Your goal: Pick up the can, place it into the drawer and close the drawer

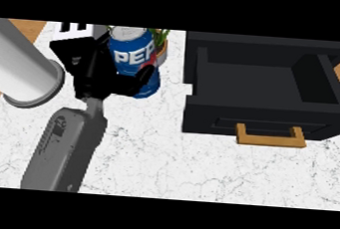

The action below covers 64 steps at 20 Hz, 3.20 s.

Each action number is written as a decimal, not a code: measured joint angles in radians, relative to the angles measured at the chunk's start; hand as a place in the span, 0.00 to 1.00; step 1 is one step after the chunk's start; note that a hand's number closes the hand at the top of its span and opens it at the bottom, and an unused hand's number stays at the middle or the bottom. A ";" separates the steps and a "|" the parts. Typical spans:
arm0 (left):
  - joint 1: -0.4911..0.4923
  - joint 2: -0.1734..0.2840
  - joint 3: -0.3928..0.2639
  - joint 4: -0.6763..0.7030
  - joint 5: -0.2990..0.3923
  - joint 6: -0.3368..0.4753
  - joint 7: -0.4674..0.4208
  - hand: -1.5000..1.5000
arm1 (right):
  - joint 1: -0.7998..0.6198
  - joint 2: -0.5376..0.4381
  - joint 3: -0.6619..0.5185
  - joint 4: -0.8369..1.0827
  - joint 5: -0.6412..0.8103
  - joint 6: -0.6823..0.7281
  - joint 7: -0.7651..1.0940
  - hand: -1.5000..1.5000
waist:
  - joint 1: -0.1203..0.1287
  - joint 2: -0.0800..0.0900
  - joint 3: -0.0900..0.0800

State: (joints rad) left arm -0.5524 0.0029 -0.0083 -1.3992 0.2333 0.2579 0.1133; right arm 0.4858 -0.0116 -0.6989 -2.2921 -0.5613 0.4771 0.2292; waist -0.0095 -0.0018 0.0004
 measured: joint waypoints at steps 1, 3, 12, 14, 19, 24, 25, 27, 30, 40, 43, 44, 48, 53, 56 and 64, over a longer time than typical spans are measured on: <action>-0.022 -0.001 -0.008 0.009 -0.005 0.018 0.008 1.00 | 0.006 0.002 -0.005 0.006 -0.003 0.010 -0.008 0.00 | -0.001 0.000 0.000; -0.065 0.003 -0.018 0.003 -0.014 0.049 0.045 1.00 | 0.006 0.000 -0.003 0.004 -0.007 0.008 -0.008 0.00 | -0.001 0.000 0.000; -0.250 -0.002 -0.098 0.100 0.003 0.187 0.078 1.00 | -0.027 -0.006 -0.017 0.010 -0.021 0.010 0.022 0.00 | -0.006 0.002 0.000; -0.310 -0.002 -0.090 0.140 0.001 0.201 0.095 1.00 | -0.032 0.000 0.004 -0.013 -0.009 -0.015 0.037 0.00 | -0.006 0.002 0.000; -0.435 -0.003 -0.122 0.247 0.042 0.269 0.086 1.00 | -0.067 -0.013 0.007 -0.006 0.002 -0.030 0.056 0.00 | -0.011 0.004 0.000; -0.568 -0.003 -0.131 0.397 0.091 0.308 0.050 1.00 | -0.067 -0.007 0.008 0.007 0.007 -0.011 0.046 0.00 | -0.019 0.005 0.000; -0.581 -0.003 -0.137 0.413 0.101 0.312 0.046 1.00 | -0.063 -0.003 0.013 0.008 0.012 -0.009 0.038 0.00 | -0.019 0.005 0.000; -0.609 -0.003 -0.138 0.470 0.126 0.304 0.014 1.00 | -0.057 0.002 0.022 -0.008 0.017 -0.011 0.039 0.00 | -0.022 0.006 0.001; -0.654 -0.003 -0.174 0.531 0.174 0.327 -0.014 1.00 | -0.059 0.001 0.013 0.000 0.010 -0.002 0.035 0.00 | -0.027 0.006 0.000; -0.778 -0.003 -0.268 0.721 0.354 0.367 -0.114 1.00 | -0.107 -0.006 0.026 0.007 0.033 -0.018 0.050 0.00 | -0.045 0.011 0.001; -0.824 -0.003 -0.301 0.773 0.395 0.386 -0.121 1.00 | -0.128 -0.014 0.033 0.021 0.043 -0.021 0.057 0.00 | -0.050 0.013 0.001; -0.835 -0.003 -0.310 0.792 0.407 0.390 -0.124 1.00 | -0.125 -0.011 0.037 0.005 0.041 -0.026 0.068 0.00 | -0.053 0.013 0.001; -0.830 -0.003 -0.372 0.826 0.477 0.407 -0.161 1.00 | -0.142 -0.021 0.038 0.005 0.022 -0.034 0.082 0.00 | -0.067 0.016 0.001; -0.838 -0.003 -0.450 0.860 0.538 0.440 -0.172 1.00 | -0.149 -0.015 0.041 0.014 0.035 -0.029 0.077 0.00 | -0.071 0.017 0.002; -0.844 -0.003 -0.491 0.877 0.568 0.458 -0.177 0.00 | -0.143 -0.017 0.038 -0.001 0.028 -0.027 0.086 0.00 | -0.076 0.017 0.002; -0.854 -0.003 -0.553 0.929 0.635 0.501 -0.209 0.00 | -0.152 -0.018 0.045 -0.009 0.031 -0.032 0.103 0.00 | -0.085 0.021 0.002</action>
State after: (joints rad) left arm -1.4068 0.0002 -0.5611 -0.4700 0.8684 0.7592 -0.0956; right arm 0.3338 -0.0297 -0.6535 -2.3015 -0.5299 0.4455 0.3324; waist -0.0941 0.0196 0.0021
